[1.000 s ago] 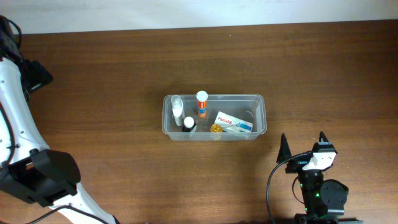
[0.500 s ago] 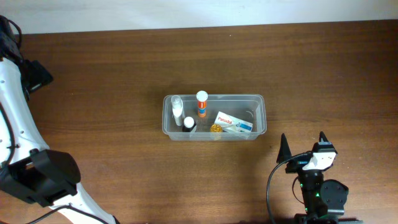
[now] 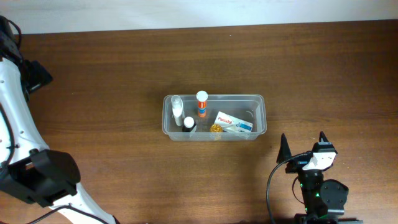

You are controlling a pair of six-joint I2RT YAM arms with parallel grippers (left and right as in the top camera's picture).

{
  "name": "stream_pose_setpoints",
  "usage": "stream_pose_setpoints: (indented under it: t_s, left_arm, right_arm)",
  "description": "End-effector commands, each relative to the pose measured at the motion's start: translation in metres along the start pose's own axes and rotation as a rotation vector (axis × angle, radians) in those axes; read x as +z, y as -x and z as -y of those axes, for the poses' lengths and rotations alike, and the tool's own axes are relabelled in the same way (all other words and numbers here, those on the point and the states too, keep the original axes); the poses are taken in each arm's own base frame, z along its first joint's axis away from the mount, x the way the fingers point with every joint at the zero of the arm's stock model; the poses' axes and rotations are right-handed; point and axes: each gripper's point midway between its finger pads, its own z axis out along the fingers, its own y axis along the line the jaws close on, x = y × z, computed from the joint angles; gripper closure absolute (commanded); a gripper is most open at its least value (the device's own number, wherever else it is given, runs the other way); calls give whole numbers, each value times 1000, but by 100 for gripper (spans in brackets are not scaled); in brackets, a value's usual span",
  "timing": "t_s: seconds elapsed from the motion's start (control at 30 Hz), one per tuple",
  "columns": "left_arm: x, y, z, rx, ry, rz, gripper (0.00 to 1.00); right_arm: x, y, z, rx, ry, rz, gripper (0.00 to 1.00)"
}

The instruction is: Pack container

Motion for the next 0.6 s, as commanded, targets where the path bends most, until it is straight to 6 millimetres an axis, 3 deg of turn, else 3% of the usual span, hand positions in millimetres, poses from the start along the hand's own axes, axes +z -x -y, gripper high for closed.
stream_pose_setpoints:
  t_s: [0.0,0.13,0.23,0.37,0.57]
  left_arm:
    - [4,4,-11,-55,-45,-19,1]
    - [5,1,-7,-129,-236,-84,1]
    - [-12,0,-2,-164,-369,-86,1]
    - [-71,2,-4,-171,-485,35,1]
    - [-173,-9,-47,-199,-486,335,1]
  right_arm:
    - [0,-4,0,9,-2,-11,2]
    - [0,-4,0,9,-2,-11,2]
    - [0,-4,0,9,-2,-11,2]
    - [0,-4,0,9,-2,-11,2]
    - [0,-4,0,9,-2,-11,2]
